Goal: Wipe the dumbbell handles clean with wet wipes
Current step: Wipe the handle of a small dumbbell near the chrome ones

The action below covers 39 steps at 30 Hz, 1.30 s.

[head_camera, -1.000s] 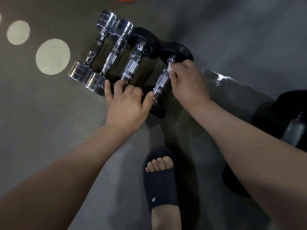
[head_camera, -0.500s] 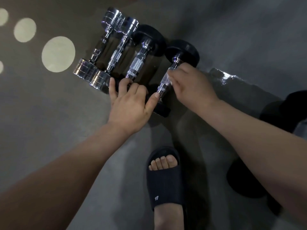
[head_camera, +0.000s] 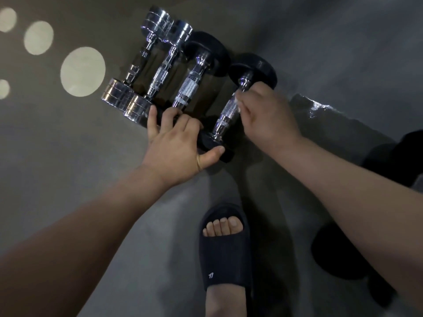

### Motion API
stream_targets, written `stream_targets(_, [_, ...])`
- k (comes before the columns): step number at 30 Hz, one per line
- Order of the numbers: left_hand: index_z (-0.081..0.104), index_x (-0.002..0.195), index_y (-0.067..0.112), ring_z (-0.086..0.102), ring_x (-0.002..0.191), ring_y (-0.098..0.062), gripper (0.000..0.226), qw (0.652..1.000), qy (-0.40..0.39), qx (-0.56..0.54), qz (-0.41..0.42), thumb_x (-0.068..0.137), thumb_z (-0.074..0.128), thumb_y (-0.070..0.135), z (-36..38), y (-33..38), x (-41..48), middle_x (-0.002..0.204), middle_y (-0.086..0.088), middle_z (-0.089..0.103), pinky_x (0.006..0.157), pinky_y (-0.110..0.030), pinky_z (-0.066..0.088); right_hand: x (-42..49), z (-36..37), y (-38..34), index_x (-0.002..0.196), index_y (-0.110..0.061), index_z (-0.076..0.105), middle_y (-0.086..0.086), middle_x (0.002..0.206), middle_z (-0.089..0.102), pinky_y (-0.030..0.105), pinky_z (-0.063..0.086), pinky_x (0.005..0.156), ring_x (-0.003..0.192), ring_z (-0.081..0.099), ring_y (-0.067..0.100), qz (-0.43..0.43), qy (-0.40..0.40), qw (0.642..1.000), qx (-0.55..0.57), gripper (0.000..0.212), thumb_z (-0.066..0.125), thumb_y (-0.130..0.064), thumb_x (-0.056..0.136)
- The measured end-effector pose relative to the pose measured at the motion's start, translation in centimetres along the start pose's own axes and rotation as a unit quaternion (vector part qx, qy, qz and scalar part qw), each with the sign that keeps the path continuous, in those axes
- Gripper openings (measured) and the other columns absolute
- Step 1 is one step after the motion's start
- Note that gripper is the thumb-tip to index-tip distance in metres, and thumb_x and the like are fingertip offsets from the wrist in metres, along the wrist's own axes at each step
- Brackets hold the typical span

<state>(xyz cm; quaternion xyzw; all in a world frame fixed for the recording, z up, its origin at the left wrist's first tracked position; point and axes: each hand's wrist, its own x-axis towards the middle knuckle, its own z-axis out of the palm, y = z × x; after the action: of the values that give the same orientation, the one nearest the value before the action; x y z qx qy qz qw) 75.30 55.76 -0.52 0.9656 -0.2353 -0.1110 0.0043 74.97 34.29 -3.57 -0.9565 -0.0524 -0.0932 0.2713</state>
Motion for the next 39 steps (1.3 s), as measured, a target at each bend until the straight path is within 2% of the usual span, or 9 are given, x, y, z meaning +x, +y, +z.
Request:
stream_targets(3, [0.061, 0.118, 0.012, 0.038, 0.134, -0.032, 0.084, 1.000, 0.009, 0.001, 0.002, 0.083, 0.032, 0.082, 0.1, 0.1, 0.0, 0.122, -0.003, 0.061, 0.120, -0.063, 0.002, -1.7, 0.8, -0.8, 0.105, -0.001, 0.068, 0.015, 0.093, 0.059, 0.043, 0.049, 0.069, 0.081, 0.058, 0.034, -0.103, -0.084, 0.990, 0.049, 0.020, 0.052, -0.009, 0.096])
stream_targets(6, [0.060, 0.122, 0.008, 0.038, 0.136, -0.030, 0.087, 1.000, 0.030, -0.002, 0.000, 0.082, 0.037, 0.082, 0.2, 0.3, 0.0, 0.131, -0.005, 0.054, 0.120, -0.063, 0.004, -1.9, 0.5, -0.5, 0.116, -0.004, 0.068, 0.014, 0.097, 0.059, 0.039, 0.050, 0.073, 0.086, 0.057, 0.033, -0.158, -0.146, 0.975, 0.051, 0.025, 0.056, -0.005, 0.094])
stream_targets(13, [0.059, 0.130, 0.006, 0.020, 0.151, -0.032, 0.090, 0.999, 0.036, -0.002, -0.015, 0.086, 0.034, 0.080, 0.2, 0.6, -0.6, 0.147, -0.011, 0.046, 0.121, -0.062, 0.004, -0.4, -0.3, 0.5, 0.106, -0.004, 0.069, 0.014, 0.095, 0.059, 0.041, 0.048, 0.068, 0.081, 0.058, 0.031, -0.034, -0.014, 0.998, 0.046, 0.018, 0.055, -0.011, 0.097])
stream_targets(19, [0.058, 0.132, 0.001, 0.024, 0.151, -0.032, 0.090, 0.997, 0.066, 0.031, -0.035, 0.091, 0.033, 0.077, 0.3, 1.1, -1.7, 0.144, -0.014, 0.050, 0.123, -0.055, 0.010, -1.3, 0.1, -0.2, 0.118, -0.006, 0.069, 0.013, 0.094, 0.057, 0.036, 0.048, 0.070, 0.083, 0.057, 0.031, -0.164, -0.154, 0.972, 0.061, 0.025, 0.058, -0.006, 0.096])
stream_targets(23, [0.052, 0.140, 0.000, 0.019, 0.152, -0.030, 0.090, 0.996, 0.058, 0.035, -0.051, 0.094, 0.028, 0.074, 0.4, 1.8, -2.4, 0.149, -0.014, 0.047, 0.124, -0.055, 0.010, -0.4, 0.4, 0.0, 0.113, -0.002, 0.071, 0.018, 0.095, 0.060, 0.045, 0.052, 0.069, 0.083, 0.061, 0.035, -0.107, -0.083, 0.989, 0.065, 0.022, 0.059, -0.005, 0.095])
stream_targets(29, [0.044, 0.144, -0.004, 0.010, 0.154, -0.033, 0.092, 0.997, 0.030, 0.047, -0.061, 0.095, 0.025, 0.071, 0.5, 2.4, -2.4, 0.156, -0.020, 0.036, 0.124, -0.056, 0.005, -1.1, 0.0, -0.9, 0.116, -0.003, 0.071, 0.017, 0.097, 0.062, 0.042, 0.053, 0.073, 0.086, 0.061, 0.036, -0.184, -0.151, 0.968, 0.079, 0.033, 0.049, -0.009, 0.094])
stream_targets(32, [0.042, 0.145, -0.006, 0.013, 0.153, -0.035, 0.091, 0.996, 0.038, 0.054, -0.060, 0.097, 0.027, 0.070, 0.5, 3.2, -2.7, 0.156, -0.022, 0.035, 0.124, -0.055, 0.006, -0.6, -0.5, 0.2, 0.114, -0.003, 0.073, 0.017, 0.098, 0.063, 0.038, 0.053, 0.073, 0.086, 0.063, 0.034, -0.107, -0.077, 0.989, 0.068, 0.028, 0.054, -0.005, 0.093])
stream_targets(34, [0.041, 0.145, -0.006, 0.019, 0.151, -0.035, 0.090, 0.996, 0.047, 0.050, -0.060, 0.096, 0.032, 0.069, 0.6, 4.2, -3.0, 0.156, -0.022, 0.035, 0.123, -0.054, 0.011, -1.6, -0.4, 0.1, 0.116, -0.002, 0.071, 0.017, 0.100, 0.063, 0.037, 0.052, 0.075, 0.088, 0.063, 0.034, -0.077, -0.048, 0.994, 0.057, 0.027, 0.056, -0.004, 0.094])
stream_targets(39, [0.033, 0.150, -0.004, 0.035, 0.139, -0.037, 0.089, 0.998, 0.031, -0.003, -0.052, 0.096, 0.033, 0.066, 1.0, 5.5, -4.0, 0.152, -0.021, 0.039, 0.113, -0.049, 0.034, -3.6, -0.9, 0.5, 0.119, -0.003, 0.069, 0.016, 0.103, 0.062, 0.042, 0.053, 0.079, 0.092, 0.061, 0.035, -0.139, -0.103, 0.984, 0.035, 0.028, 0.055, -0.003, 0.094])
